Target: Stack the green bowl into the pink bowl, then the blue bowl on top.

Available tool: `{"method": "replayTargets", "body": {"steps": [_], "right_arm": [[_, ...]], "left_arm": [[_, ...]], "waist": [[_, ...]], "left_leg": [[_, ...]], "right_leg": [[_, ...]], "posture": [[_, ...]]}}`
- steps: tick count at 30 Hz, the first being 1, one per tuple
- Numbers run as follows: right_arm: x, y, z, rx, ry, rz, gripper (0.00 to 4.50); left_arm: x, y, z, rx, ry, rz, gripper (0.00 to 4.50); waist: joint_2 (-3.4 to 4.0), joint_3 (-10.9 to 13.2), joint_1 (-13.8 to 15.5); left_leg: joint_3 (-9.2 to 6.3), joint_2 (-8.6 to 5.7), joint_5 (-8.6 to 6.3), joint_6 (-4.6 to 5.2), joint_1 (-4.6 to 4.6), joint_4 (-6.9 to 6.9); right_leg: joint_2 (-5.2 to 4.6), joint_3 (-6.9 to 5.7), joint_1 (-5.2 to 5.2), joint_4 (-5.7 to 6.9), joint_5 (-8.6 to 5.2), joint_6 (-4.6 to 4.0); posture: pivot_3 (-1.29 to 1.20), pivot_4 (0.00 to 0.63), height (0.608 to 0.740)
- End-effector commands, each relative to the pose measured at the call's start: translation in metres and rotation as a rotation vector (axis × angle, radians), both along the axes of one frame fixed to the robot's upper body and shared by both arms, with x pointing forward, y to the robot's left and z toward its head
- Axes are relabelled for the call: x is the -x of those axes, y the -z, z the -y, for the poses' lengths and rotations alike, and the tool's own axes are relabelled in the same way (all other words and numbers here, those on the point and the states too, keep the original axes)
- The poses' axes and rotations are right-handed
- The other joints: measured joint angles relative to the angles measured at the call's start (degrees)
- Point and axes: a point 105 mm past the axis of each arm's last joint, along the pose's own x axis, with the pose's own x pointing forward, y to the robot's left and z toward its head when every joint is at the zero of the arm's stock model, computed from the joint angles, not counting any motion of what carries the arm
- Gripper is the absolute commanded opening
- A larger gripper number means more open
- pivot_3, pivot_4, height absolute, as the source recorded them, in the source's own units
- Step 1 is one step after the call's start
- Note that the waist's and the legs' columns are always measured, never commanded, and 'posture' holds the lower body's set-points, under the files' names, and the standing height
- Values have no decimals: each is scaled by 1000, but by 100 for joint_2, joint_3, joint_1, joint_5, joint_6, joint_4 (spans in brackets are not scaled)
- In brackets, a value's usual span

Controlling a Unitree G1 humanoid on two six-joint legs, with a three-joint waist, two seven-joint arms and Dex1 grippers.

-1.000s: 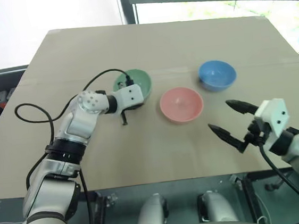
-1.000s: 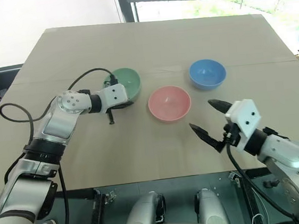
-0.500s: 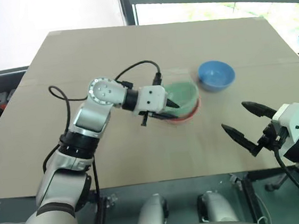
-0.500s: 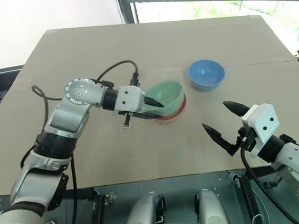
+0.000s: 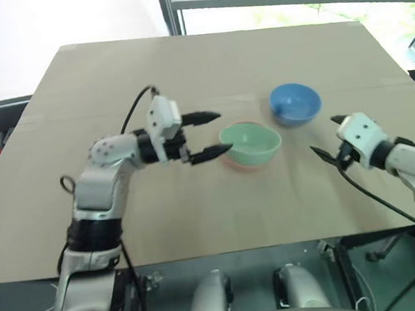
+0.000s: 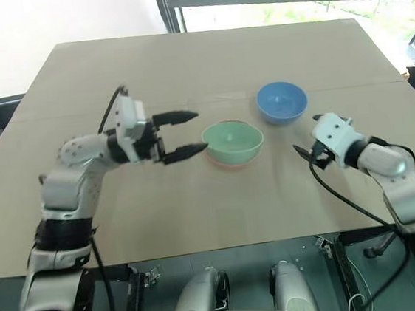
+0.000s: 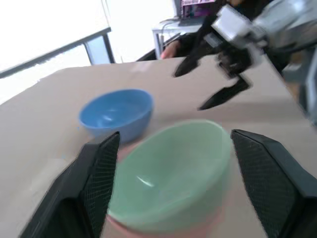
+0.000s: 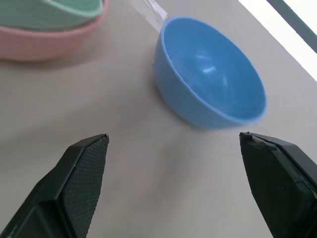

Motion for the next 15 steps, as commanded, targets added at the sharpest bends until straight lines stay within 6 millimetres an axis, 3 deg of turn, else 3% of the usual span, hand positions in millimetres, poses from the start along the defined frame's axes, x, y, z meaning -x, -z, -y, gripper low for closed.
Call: {"method": "replayTargets", "body": {"steps": [1, 7, 8, 9, 10, 11, 15], "right_arm": [[-22, 1, -7, 99, -90, 18, 4448], [-51, 12, -14, 195, -134, -3, 4448], [-53, 14, -15, 200, -140, -16, 3905], [-54, 17, -15, 203, -148, -26, 3870], [-55, 19, -16, 213, -158, -29, 3262], [-56, 19, -16, 222, -165, -24, 3070], [-59, 16, -17, 245, -186, -4, 1243]], "left_arm": [[14, -14, -13, 25, -91, 62, 4460], [40, -3, -16, 39, -141, -21, 4460], [41, -2, -17, 36, -154, -18, 4500], [43, -2, -16, 34, -165, -7, 4500], [44, -2, -16, 38, -175, -9, 4500], [44, -2, -16, 43, -183, -7, 4500], [47, 1, -13, 41, -192, 7, 4500]], "waist": [[4, 3, 5], [5, 8, 54], [6, 9, 59], [6, 9, 54], [6, 9, 50], [6, 9, 40], [8, 9, 9]], "left_leg": [[1, -2, 0, 1, 0, -3], [-7, -8, -1, 1, -1, -1], [-7, -8, -1, 1, 0, -1], [-8, -6, 0, -1, 1, -1], [-8, -6, 2, -4, 4, -1], [-9, -5, 4, -7, 5, -1], [-8, -5, 7, -13, 16, -1]], "right_leg": [[-3, 0, 1, 0, 0, 0], [-10, -2, 7, -7, 0, 0], [-10, -2, 7, -6, 0, -1], [-9, -4, 7, -6, 0, -1], [-8, -4, 8, -10, 0, -1], [-7, -5, 8, -11, 0, -1], [-7, -3, 15, -5, 0, -2]], "posture": [[0, 150, 740], [0, 150, 740], [0, 150, 740], [0, 150, 740], [0, 150, 740], [0, 150, 740], [0, 150, 740]]}}
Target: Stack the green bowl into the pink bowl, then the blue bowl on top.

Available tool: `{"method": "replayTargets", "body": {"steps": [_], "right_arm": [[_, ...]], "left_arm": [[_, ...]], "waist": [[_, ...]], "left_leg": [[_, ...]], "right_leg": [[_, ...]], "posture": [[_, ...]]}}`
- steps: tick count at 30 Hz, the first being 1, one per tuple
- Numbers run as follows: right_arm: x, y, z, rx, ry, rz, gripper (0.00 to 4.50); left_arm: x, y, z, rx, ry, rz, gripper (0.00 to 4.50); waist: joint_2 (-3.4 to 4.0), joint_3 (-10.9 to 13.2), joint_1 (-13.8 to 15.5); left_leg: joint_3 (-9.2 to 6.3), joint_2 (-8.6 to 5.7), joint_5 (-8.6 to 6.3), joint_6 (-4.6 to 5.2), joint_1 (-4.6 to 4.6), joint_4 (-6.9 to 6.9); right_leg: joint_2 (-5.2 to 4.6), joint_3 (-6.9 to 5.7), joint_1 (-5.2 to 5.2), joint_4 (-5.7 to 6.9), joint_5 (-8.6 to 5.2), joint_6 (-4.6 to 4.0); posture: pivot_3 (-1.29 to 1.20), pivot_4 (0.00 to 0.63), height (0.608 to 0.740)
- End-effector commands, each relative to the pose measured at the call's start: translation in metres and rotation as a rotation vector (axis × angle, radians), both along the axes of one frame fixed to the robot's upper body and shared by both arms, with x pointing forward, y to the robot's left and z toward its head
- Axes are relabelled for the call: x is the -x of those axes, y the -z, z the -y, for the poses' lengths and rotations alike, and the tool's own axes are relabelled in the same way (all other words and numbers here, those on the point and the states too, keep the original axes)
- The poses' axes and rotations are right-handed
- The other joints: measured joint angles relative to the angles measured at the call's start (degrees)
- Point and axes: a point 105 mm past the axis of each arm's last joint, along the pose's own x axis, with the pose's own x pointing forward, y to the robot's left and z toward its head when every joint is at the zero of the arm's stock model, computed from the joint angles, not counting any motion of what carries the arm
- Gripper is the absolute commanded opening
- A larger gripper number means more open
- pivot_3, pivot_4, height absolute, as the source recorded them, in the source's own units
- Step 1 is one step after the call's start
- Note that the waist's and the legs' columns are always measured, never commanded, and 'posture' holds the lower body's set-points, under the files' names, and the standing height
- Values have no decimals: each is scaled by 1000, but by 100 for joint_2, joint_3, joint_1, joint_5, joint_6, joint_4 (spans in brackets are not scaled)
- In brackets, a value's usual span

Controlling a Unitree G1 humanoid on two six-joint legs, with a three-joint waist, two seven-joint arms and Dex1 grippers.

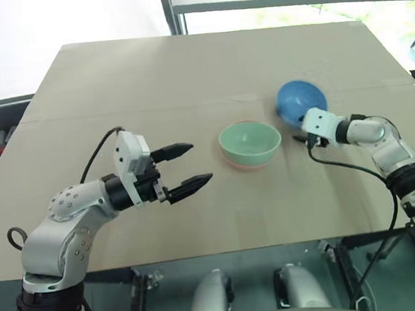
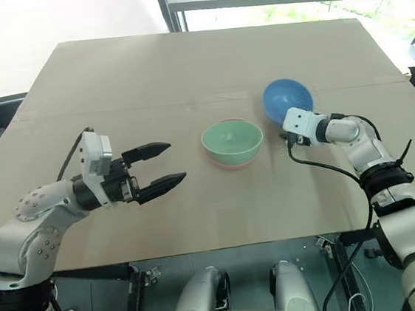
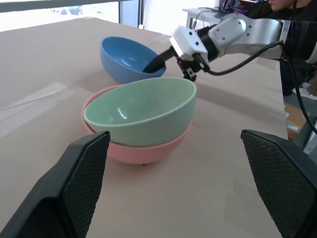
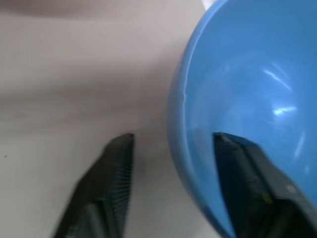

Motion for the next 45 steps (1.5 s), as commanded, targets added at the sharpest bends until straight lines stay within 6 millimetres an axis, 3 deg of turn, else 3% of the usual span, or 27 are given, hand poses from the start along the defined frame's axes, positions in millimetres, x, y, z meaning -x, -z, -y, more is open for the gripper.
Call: {"method": "replayTargets", "body": {"steps": [1, 3, 7, 10, 13, 16, 19, 22, 25, 26, 27, 28, 34, 39, 40, 43, 45], "right_arm": [[-4, -14, 3, 24, -22, 55, 669], [-4, -21, 5, 23, -22, 74, 55], [4, -46, 8, 4, -45, 118, 55], [39, -94, -23, -175, -192, 161, 55], [77, -116, -56, -282, -320, 111, 55], [111, -109, -97, -315, -432, 19, 55], [118, -85, -112, -279, -440, -80, 55], [106, -72, -107, -235, -386, -101, 1023], [100, -75, -98, -217, -354, -75, 2247], [99, -78, -95, -218, -340, -58, 2839], [97, -83, -91, -228, -315, -30, 2976], [98, -86, -86, -238, -295, -19, 3556], [128, -106, -57, -453, -198, 18, 3664], [161, -86, -10, -481, -65, -74, 3664], [168, -78, 10, -501, 3, -115, 3664], [190, -64, 56, -542, 164, -169, 4434], [203, -57, 74, -510, 223, -179, 4434]], "left_arm": [[5, -9, 4, 4, 3, 62, 4500], [4, -8, 7, 14, 6, 60, 4500], [-2, -6, 11, 29, 10, 70, 4500], [-12, 0, 10, 34, -13, 68, 4500], [-19, 7, 9, 29, -28, 68, 4500], [-26, 16, 11, 22, -26, 68, 4500], [-29, 21, 14, 13, -13, 69, 4500], [-29, 21, 14, 12, 0, 71, 4500], [-29, 21, 14, 10, 1, 74, 4500], [-29, 21, 13, 13, -4, 73, 4500], [-29, 22, 12, 15, -8, 73, 4500], [-29, 24, 12, 15, -19, 79, 4500], [-27, 30, 10, 94, -96, 132, 4500], [-18, 44, -3, 26, -121, 151, 4500], [-14, 48, -12, 12, -127, 134, 4500], [-2, 54, -29, -8, -131, 91, 4500], [0, 52, -37, -15, -141, 76, 4500]], "waist": [[1, 0, -5], [4, 1, -13], [7, 3, -3], [13, 7, 17], [22, 8, -7], [13, 2, 0], [7, -1, 35], [8, 1, 97], [7, 1, 144], [7, 1, 144], [8, 1, 143], [7, 1, 138], [6, 1, 163], [6, 0, 160], [7, 0, 153], [6, -3, 145], [5, -5, 147]], "left_leg": [[0, 0, 0, -1, 0, 0], [0, 1, 0, -1, 0, -1], [-1, 0, 0, -1, -2, -2], [-1, 2, 0, -1, -5, -6], [-5, 6, 0, -1, -8, -18], [-4, 8, 0, -2, -6, -19], [-4, 2, 0, 0, -5, -13], [-4, -5, -3, 5, -8, 1], [-3, -6, -4, 7, -8, 5], [-5, -4, -4, 6, -9, 5], [-5, -4, -4, 6, -9, 4], [-4, -3, -4, 6, -10, 2], [-6, -3, -6, 9, -19, -10], [-7, -2, -6, 9, -14, -16], [0, -2, -7, 10, -7, -15], [0, 3, -11, 18, 9, -15], [-1, 3, -19, 32, 13, -16]], "right_leg": [[1, 0, 0, 0, 0, 0], [1, 0, -1, 0, 0, 0], [0, 0, -1, -1, 0, 0], [0, -3, -2, 1, 0, 0], [1, -8, -3, 4, 0, 1], [3, -10, -3, 4, 1, 0], [0, -10, -2, 2, 0, 0], [-5, -8, -2, 0, 0, -1], [-5, -4, -3, 1, 1, -1], [-2, -7, -5, 2, 1, -1], [-2, -7, -5, 2, 1, -1], [-1, -7, -7, 2, 0, -1], [-5, -11, -5, 1, 1, 0], [-7, -12, -1, -12, 0, -1], [-8, -6, 1, -18, 0, -1], [-7, -4, 12, -16, 0, -2], [-7, -3, 12, -13, -1, -2]], "posture": [[0, 150, 740], [0, 150, 740], [0, 150, 740], [0, 150, 740], [0, 150, 740], [0, 150, 740], [0, 150, 740], [0, 150, 740], [0, 150, 740], [0, 150, 740], [0, 150, 740], [0, 150, 740], [0, 150, 740], [0, 150, 740], [0, 150, 740], [0, 150, 740], [0, 150, 740]]}}
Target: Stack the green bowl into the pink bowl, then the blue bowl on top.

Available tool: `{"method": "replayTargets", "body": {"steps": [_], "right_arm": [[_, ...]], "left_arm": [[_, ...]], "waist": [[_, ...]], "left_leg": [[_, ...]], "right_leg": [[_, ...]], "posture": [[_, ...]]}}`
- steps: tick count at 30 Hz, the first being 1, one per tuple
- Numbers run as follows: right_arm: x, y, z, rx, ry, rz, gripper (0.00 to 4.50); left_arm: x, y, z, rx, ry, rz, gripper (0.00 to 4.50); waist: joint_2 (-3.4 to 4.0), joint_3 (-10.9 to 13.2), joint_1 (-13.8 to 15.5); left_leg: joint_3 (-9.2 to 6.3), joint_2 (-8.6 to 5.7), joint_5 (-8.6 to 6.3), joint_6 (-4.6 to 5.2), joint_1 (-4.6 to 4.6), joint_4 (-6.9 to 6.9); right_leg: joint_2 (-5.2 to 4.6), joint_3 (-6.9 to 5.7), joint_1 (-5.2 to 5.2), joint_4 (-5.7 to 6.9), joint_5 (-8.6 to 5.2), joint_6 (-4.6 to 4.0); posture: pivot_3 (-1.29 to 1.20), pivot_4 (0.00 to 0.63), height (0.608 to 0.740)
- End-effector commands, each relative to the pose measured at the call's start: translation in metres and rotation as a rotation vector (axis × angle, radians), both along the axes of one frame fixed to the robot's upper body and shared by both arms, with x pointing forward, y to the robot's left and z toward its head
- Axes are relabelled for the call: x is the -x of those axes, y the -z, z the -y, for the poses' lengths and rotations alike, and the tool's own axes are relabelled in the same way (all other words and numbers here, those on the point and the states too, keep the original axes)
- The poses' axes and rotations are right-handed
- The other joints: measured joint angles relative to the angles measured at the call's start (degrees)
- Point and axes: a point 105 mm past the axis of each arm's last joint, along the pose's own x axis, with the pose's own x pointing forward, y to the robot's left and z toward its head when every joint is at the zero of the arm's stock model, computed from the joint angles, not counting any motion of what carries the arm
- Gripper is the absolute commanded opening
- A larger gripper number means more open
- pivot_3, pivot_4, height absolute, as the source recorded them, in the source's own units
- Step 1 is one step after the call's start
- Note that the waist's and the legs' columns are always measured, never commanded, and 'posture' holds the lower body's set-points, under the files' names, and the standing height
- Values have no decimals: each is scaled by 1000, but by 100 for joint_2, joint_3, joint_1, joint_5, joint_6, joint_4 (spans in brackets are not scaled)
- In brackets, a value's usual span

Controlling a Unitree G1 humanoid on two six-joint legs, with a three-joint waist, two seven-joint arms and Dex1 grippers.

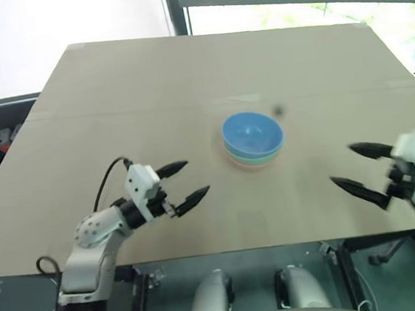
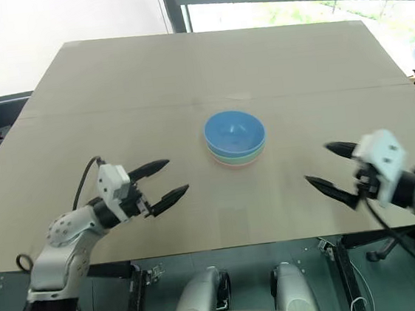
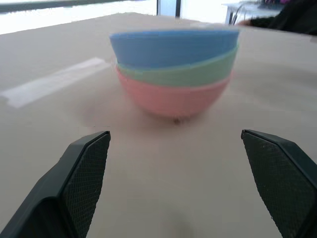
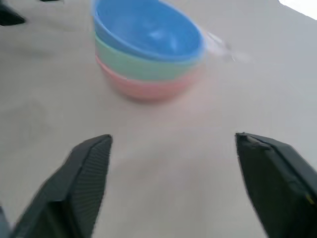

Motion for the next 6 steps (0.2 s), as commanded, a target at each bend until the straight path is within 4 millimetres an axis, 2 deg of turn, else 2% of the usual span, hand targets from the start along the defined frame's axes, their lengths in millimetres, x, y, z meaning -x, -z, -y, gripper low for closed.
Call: {"method": "replayTargets", "body": {"steps": [1, 6], "right_arm": [[17, -8, 27, 48, 67, 53, 4434], [28, -4, 34, 10, 65, 40, 4434]], "left_arm": [[3, -15, -12, 5, -1, 29, 4500], [0, -16, -12, -23, 20, 23, 4500]], "waist": [[-1, -1, -1], [1, -8, -6]], "left_leg": [[1, 1, -1, 1, 5, 0], [9, 2, -2, 3, 36, -1]], "right_leg": [[-1, 1, 2, 2, -1, -1], [-1, 16, 17, 7, -13, -22]], "posture": [[0, 150, 740], [0, 150, 740]]}}
